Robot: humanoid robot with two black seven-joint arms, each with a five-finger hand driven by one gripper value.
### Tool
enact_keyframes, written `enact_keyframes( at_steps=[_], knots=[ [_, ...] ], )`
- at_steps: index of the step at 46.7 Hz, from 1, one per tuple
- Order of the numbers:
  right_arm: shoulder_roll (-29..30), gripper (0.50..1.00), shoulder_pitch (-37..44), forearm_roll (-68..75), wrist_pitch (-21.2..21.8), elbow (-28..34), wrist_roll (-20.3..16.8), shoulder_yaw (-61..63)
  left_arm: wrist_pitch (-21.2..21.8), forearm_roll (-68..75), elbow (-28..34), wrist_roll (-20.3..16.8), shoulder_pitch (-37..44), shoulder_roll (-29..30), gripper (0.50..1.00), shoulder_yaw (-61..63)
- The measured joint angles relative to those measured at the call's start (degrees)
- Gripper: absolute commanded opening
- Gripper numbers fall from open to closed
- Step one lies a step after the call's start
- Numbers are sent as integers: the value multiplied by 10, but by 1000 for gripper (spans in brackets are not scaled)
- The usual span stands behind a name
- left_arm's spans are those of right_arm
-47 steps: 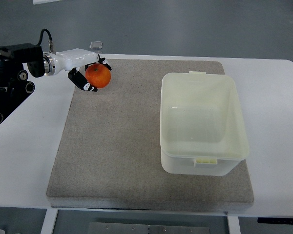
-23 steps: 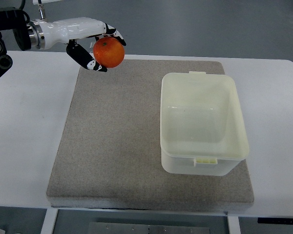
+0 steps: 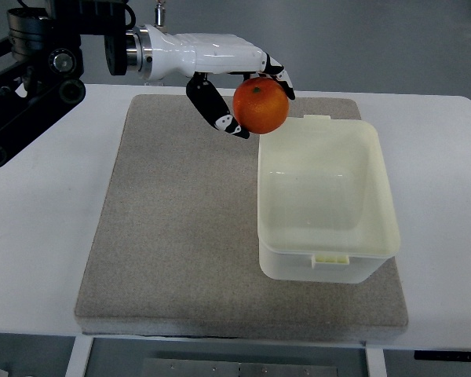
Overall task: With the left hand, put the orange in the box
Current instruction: 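Lift the orange and carry it over the white plastic box, then lower the orange into the box and open the left hand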
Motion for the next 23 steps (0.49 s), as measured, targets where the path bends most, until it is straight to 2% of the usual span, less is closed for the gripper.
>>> enact_keyframes(
  at_steps=[12,23],
  knots=[
    [0,932,0,0,0,0,0,0,-1,32,21,7,5,-73,500,43],
    [0,932,0,0,0,0,0,0,6,118,56,10,30,-141,500,45]
  ],
)
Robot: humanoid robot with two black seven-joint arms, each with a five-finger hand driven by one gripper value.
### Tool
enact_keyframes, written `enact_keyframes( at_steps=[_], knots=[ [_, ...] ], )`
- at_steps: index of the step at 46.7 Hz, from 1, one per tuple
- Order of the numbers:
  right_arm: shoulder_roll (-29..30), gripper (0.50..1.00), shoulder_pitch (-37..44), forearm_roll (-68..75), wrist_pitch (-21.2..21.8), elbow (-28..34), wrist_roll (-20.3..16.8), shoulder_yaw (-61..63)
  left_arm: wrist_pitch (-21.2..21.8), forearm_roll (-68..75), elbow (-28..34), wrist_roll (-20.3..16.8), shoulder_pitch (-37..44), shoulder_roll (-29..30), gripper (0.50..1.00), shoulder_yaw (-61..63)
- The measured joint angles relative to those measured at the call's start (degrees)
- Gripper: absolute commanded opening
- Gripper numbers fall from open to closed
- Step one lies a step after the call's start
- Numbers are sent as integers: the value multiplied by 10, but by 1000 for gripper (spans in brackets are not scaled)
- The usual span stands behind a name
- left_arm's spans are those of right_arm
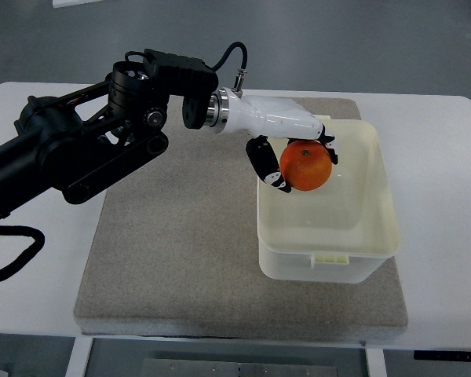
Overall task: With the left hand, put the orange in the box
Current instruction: 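Lower the orange into the box and open the left hand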
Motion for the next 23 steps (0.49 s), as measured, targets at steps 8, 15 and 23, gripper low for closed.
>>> enact_keyframes(
  at_steps=[8,15,23],
  knots=[
    [0,932,0,0,0,0,0,0,2,19,10,0,10,-25,500,-1],
    [0,932,0,0,0,0,0,0,3,20,10,0,11,-28,584,-1],
    [0,932,0,0,0,0,0,0,3,19,10,0,13,-26,895,-2]
  ],
)
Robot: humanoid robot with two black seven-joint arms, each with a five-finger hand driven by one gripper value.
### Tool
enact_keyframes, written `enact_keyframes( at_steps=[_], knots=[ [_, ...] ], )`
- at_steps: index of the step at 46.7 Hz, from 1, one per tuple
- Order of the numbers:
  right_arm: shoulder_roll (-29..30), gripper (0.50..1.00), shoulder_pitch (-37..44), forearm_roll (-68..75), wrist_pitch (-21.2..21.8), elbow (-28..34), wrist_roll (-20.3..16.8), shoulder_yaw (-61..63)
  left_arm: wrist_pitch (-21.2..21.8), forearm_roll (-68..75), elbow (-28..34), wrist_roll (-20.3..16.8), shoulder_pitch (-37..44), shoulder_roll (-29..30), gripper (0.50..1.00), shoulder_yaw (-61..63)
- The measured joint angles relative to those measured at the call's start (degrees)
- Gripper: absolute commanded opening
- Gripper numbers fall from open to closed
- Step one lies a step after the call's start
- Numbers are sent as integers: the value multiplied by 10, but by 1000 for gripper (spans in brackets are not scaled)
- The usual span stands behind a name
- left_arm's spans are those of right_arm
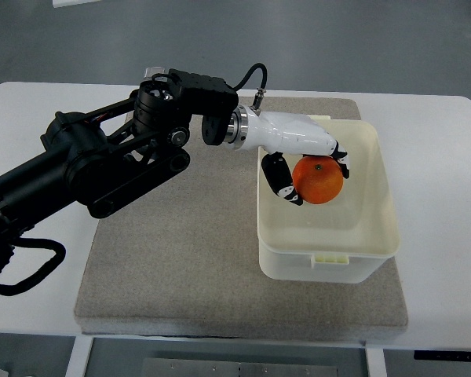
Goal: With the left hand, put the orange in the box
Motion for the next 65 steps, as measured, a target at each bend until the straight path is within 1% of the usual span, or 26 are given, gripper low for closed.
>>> enact_keyframes(
  at_steps=[1,2,6,8,17,27,33,38,43,47,52,59,65],
  knots=[
    [0,932,0,0,0,0,0,0,0,-1,0,0,1,0,934,0],
    [0,932,0,0,0,0,0,0,0,-2,0,0,2,0,962,0],
    [0,932,0,0,0,0,0,0,0,-7,2,0,3,0,975,-3],
    [0,932,0,0,0,0,0,0,0,-8,2,0,3,1,990,-6],
    [0,932,0,0,0,0,0,0,1,-29,3,0,3,6,992,-26],
    [0,932,0,0,0,0,0,0,1,-147,6,0,10,19,992,-83],
    [0,932,0,0,0,0,0,0,2,-201,20,1,25,27,992,-120],
    [0,932,0,0,0,0,0,0,3,-235,34,1,42,45,992,-149],
    [0,932,0,0,0,0,0,0,12,-283,54,1,60,66,992,-161],
    [0,932,0,0,0,0,0,0,36,-335,72,1,82,81,992,-165],
    [0,932,0,0,0,0,0,0,59,-398,113,1,100,92,992,-165],
    [0,932,0,0,0,0,0,0,72,-506,167,4,114,100,992,-165],
    [0,932,0,0,0,0,0,0,72,-611,189,25,140,111,992,-165]
  ],
)
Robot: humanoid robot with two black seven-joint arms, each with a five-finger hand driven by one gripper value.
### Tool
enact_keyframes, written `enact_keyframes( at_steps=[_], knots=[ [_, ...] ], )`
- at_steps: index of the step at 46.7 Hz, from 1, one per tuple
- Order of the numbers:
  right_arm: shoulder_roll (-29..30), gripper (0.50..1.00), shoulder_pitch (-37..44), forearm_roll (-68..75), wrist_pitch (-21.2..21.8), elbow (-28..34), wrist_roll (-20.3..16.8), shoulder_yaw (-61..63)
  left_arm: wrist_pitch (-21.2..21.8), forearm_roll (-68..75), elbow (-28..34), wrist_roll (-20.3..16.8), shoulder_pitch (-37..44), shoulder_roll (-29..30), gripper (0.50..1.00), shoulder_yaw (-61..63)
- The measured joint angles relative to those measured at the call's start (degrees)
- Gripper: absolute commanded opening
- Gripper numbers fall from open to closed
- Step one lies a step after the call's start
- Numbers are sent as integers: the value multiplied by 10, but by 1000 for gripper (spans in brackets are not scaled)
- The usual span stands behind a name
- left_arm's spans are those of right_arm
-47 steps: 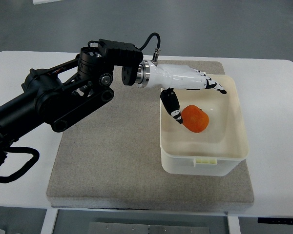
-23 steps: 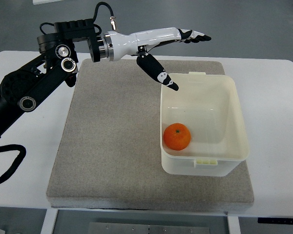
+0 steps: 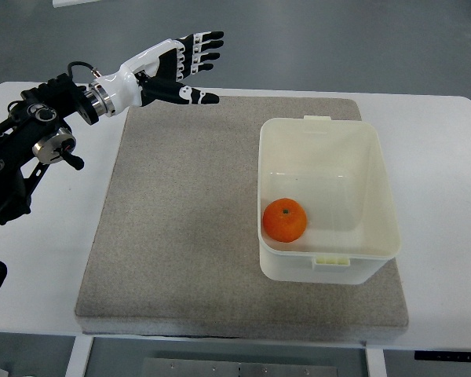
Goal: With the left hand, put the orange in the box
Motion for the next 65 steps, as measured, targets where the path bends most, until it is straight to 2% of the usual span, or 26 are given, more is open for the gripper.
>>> enact_keyframes(
  at_steps=[8,19,31,38,49,65],
  knots=[
    [0,932,0,0,0,0,0,0,-1,-124,51,23,22,0,994,4],
    [0,932,0,0,0,0,0,0,-12,-321,168,33,30,0,992,9],
    [0,932,0,0,0,0,0,0,-91,-435,244,89,28,1,994,1],
    [0,932,0,0,0,0,0,0,-93,-498,266,142,23,2,994,7],
    [0,932,0,0,0,0,0,0,-93,-493,272,182,-1,27,994,10],
    [0,932,0,0,0,0,0,0,-93,-493,270,197,-49,69,994,11]
  ],
)
